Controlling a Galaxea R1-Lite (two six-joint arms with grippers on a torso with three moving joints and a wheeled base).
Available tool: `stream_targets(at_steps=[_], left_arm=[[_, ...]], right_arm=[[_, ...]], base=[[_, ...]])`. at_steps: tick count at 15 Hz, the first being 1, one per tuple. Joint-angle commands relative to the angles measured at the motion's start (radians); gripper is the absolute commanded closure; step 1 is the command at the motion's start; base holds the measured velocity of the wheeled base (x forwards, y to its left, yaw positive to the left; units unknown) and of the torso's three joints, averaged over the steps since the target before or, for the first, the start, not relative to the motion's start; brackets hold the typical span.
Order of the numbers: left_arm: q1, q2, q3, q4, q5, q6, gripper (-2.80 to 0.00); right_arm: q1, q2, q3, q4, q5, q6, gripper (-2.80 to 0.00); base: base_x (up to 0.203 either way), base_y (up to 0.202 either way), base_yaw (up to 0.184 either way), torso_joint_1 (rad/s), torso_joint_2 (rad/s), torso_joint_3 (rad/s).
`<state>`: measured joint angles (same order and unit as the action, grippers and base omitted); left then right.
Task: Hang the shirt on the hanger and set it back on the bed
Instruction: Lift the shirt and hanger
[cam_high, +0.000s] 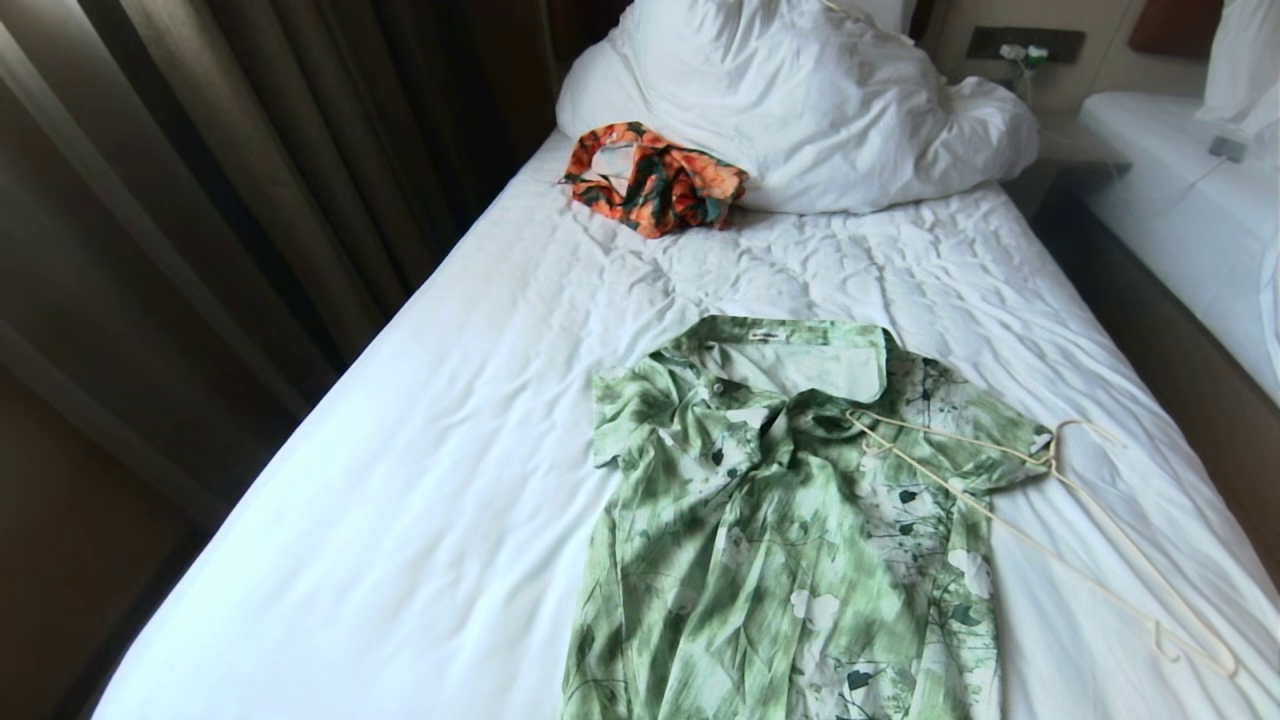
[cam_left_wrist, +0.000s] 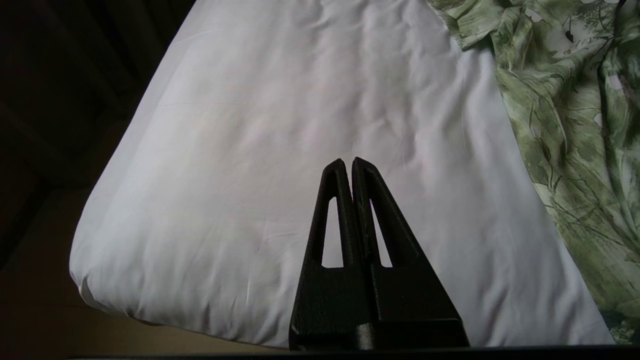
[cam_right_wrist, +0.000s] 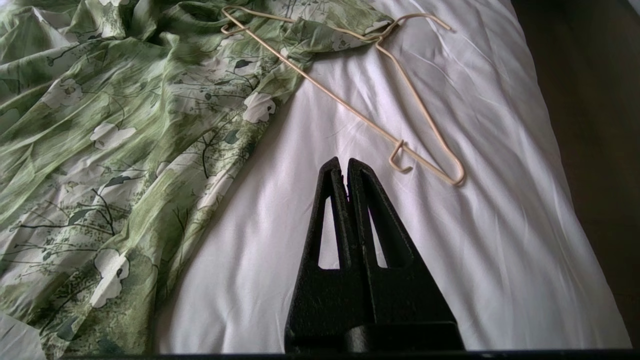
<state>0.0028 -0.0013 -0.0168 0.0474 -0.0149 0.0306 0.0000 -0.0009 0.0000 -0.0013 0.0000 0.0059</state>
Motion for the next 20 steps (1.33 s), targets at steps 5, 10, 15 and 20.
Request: stream_targets(at_steps=[5,10,15,20], left_arm=[[0.000,0.001,0.000,-0.001,0.000,0.000,0.00],[0.000,0.001,0.000,0.000,0.000,0.000,0.00],[0.000,0.001,0.000,0.000,0.000,0.000,0.00],[0.000,0.001,0.000,0.000,0.000,0.000,0.00]], right_arm=[[0.000,-0.002,0.002,0.000,-0.006,0.003,0.00],[0.000,-0.002,0.000,0.000,-0.008,0.011,0.00],[0.000,0.044,-0.095,0.031,-0.007,0.016,0.00],[0.002,0.302,-0.269,0.055,-0.005,0.062,0.00]], base=[[0.000,0.000,0.000,0.000,0.00,0.000],[0.000,0.000,0.000,0.000,0.00,0.000],[0.000,0.000,0.000,0.000,0.00,0.000],[0.000,0.000,0.000,0.000,0.00,0.000]])
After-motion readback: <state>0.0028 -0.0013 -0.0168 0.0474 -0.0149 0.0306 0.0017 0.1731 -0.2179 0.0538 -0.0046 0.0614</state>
